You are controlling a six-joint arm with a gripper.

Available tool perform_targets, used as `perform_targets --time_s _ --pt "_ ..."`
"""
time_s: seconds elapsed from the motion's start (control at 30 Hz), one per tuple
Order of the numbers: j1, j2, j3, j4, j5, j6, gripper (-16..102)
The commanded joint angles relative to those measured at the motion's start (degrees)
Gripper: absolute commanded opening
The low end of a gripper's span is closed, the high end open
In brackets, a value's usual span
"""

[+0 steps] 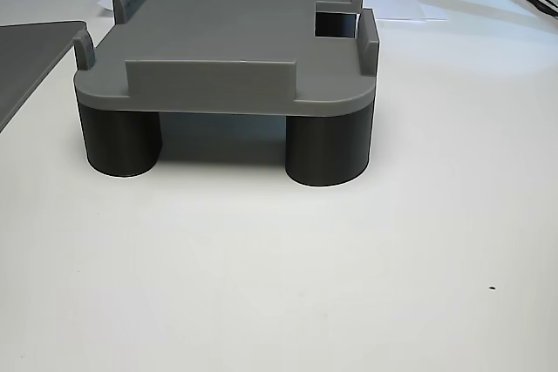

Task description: Move top rectangular frame to the holder.

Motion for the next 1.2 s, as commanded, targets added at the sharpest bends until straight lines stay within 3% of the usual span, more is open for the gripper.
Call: perform_targets --time_s 0.0,0.8,0.97,1.17 --pt "-1.0 1.3 -1.2 -0.4 0.1 0.0 100" --pt "-1.0 1.3 -1.2 -0.4 0.0 -0.2 100" --pt "-1.0 0.4 -3.2 -0.4 0.4 -0.1 90" --pt "-0.9 -5.7 -11.2 0.1 0.5 -1.1 100"
